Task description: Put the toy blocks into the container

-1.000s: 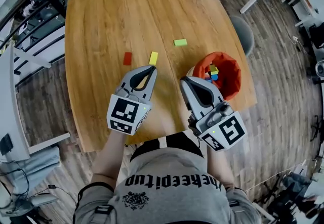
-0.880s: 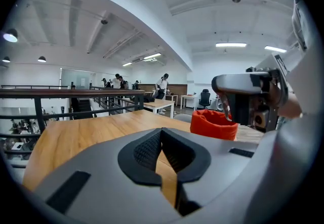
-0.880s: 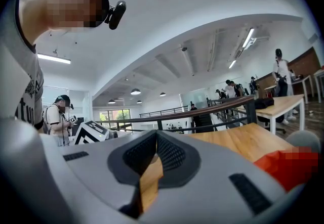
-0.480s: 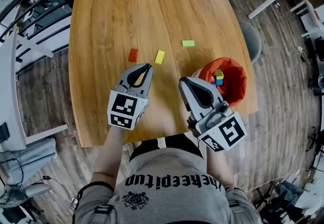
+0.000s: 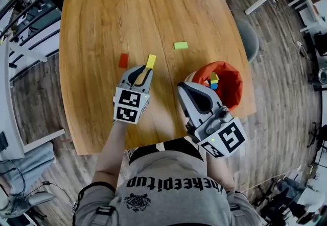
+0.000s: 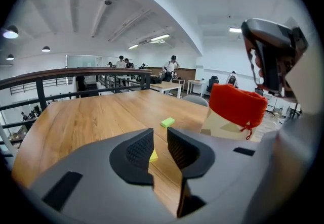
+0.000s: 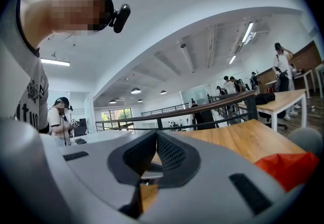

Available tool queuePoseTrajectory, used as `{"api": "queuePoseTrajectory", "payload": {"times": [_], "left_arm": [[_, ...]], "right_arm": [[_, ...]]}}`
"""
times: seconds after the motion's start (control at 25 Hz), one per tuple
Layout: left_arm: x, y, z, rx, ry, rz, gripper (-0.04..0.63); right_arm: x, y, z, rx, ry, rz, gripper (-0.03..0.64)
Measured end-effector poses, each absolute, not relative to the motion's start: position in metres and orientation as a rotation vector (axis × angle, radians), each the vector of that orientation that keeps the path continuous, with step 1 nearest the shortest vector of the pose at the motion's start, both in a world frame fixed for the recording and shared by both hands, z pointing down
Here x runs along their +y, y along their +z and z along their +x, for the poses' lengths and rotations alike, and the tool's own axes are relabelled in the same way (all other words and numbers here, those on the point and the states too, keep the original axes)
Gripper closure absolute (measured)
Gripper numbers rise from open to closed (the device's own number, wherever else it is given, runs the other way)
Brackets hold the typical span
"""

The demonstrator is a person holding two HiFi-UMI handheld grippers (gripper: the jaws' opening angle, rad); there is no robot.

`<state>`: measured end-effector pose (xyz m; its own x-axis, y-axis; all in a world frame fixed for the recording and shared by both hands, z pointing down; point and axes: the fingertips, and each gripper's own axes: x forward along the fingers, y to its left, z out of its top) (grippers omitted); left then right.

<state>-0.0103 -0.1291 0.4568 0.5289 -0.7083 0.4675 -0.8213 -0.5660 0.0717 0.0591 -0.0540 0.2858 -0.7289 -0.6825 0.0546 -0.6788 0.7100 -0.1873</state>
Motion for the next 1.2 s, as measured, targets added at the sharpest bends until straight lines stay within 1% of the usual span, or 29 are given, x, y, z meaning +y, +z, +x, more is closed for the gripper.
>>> {"api": "queuePoseTrajectory", "payload": {"times": [0.24, 0.8, 1.2], "left_arm": [[-0.146, 0.492, -0.004, -1.28, 0.599, 2.399, 0.483], [-0.172, 0.556, 0.003, -1.294, 0.814, 2.306, 0.423], [-0.173, 0.583, 0.004, -1.274, 0.919, 2.247, 0.413]], "right_arm": [[-0.063, 0.285, 0.069, 2.885, -0.314, -1.131, 0.603], [-0.078, 0.286, 0.082, 2.869, -0.35, -1.106, 0.604], [-0.086, 0.288, 0.094, 2.853, -0.363, -1.137, 0.603]]}}
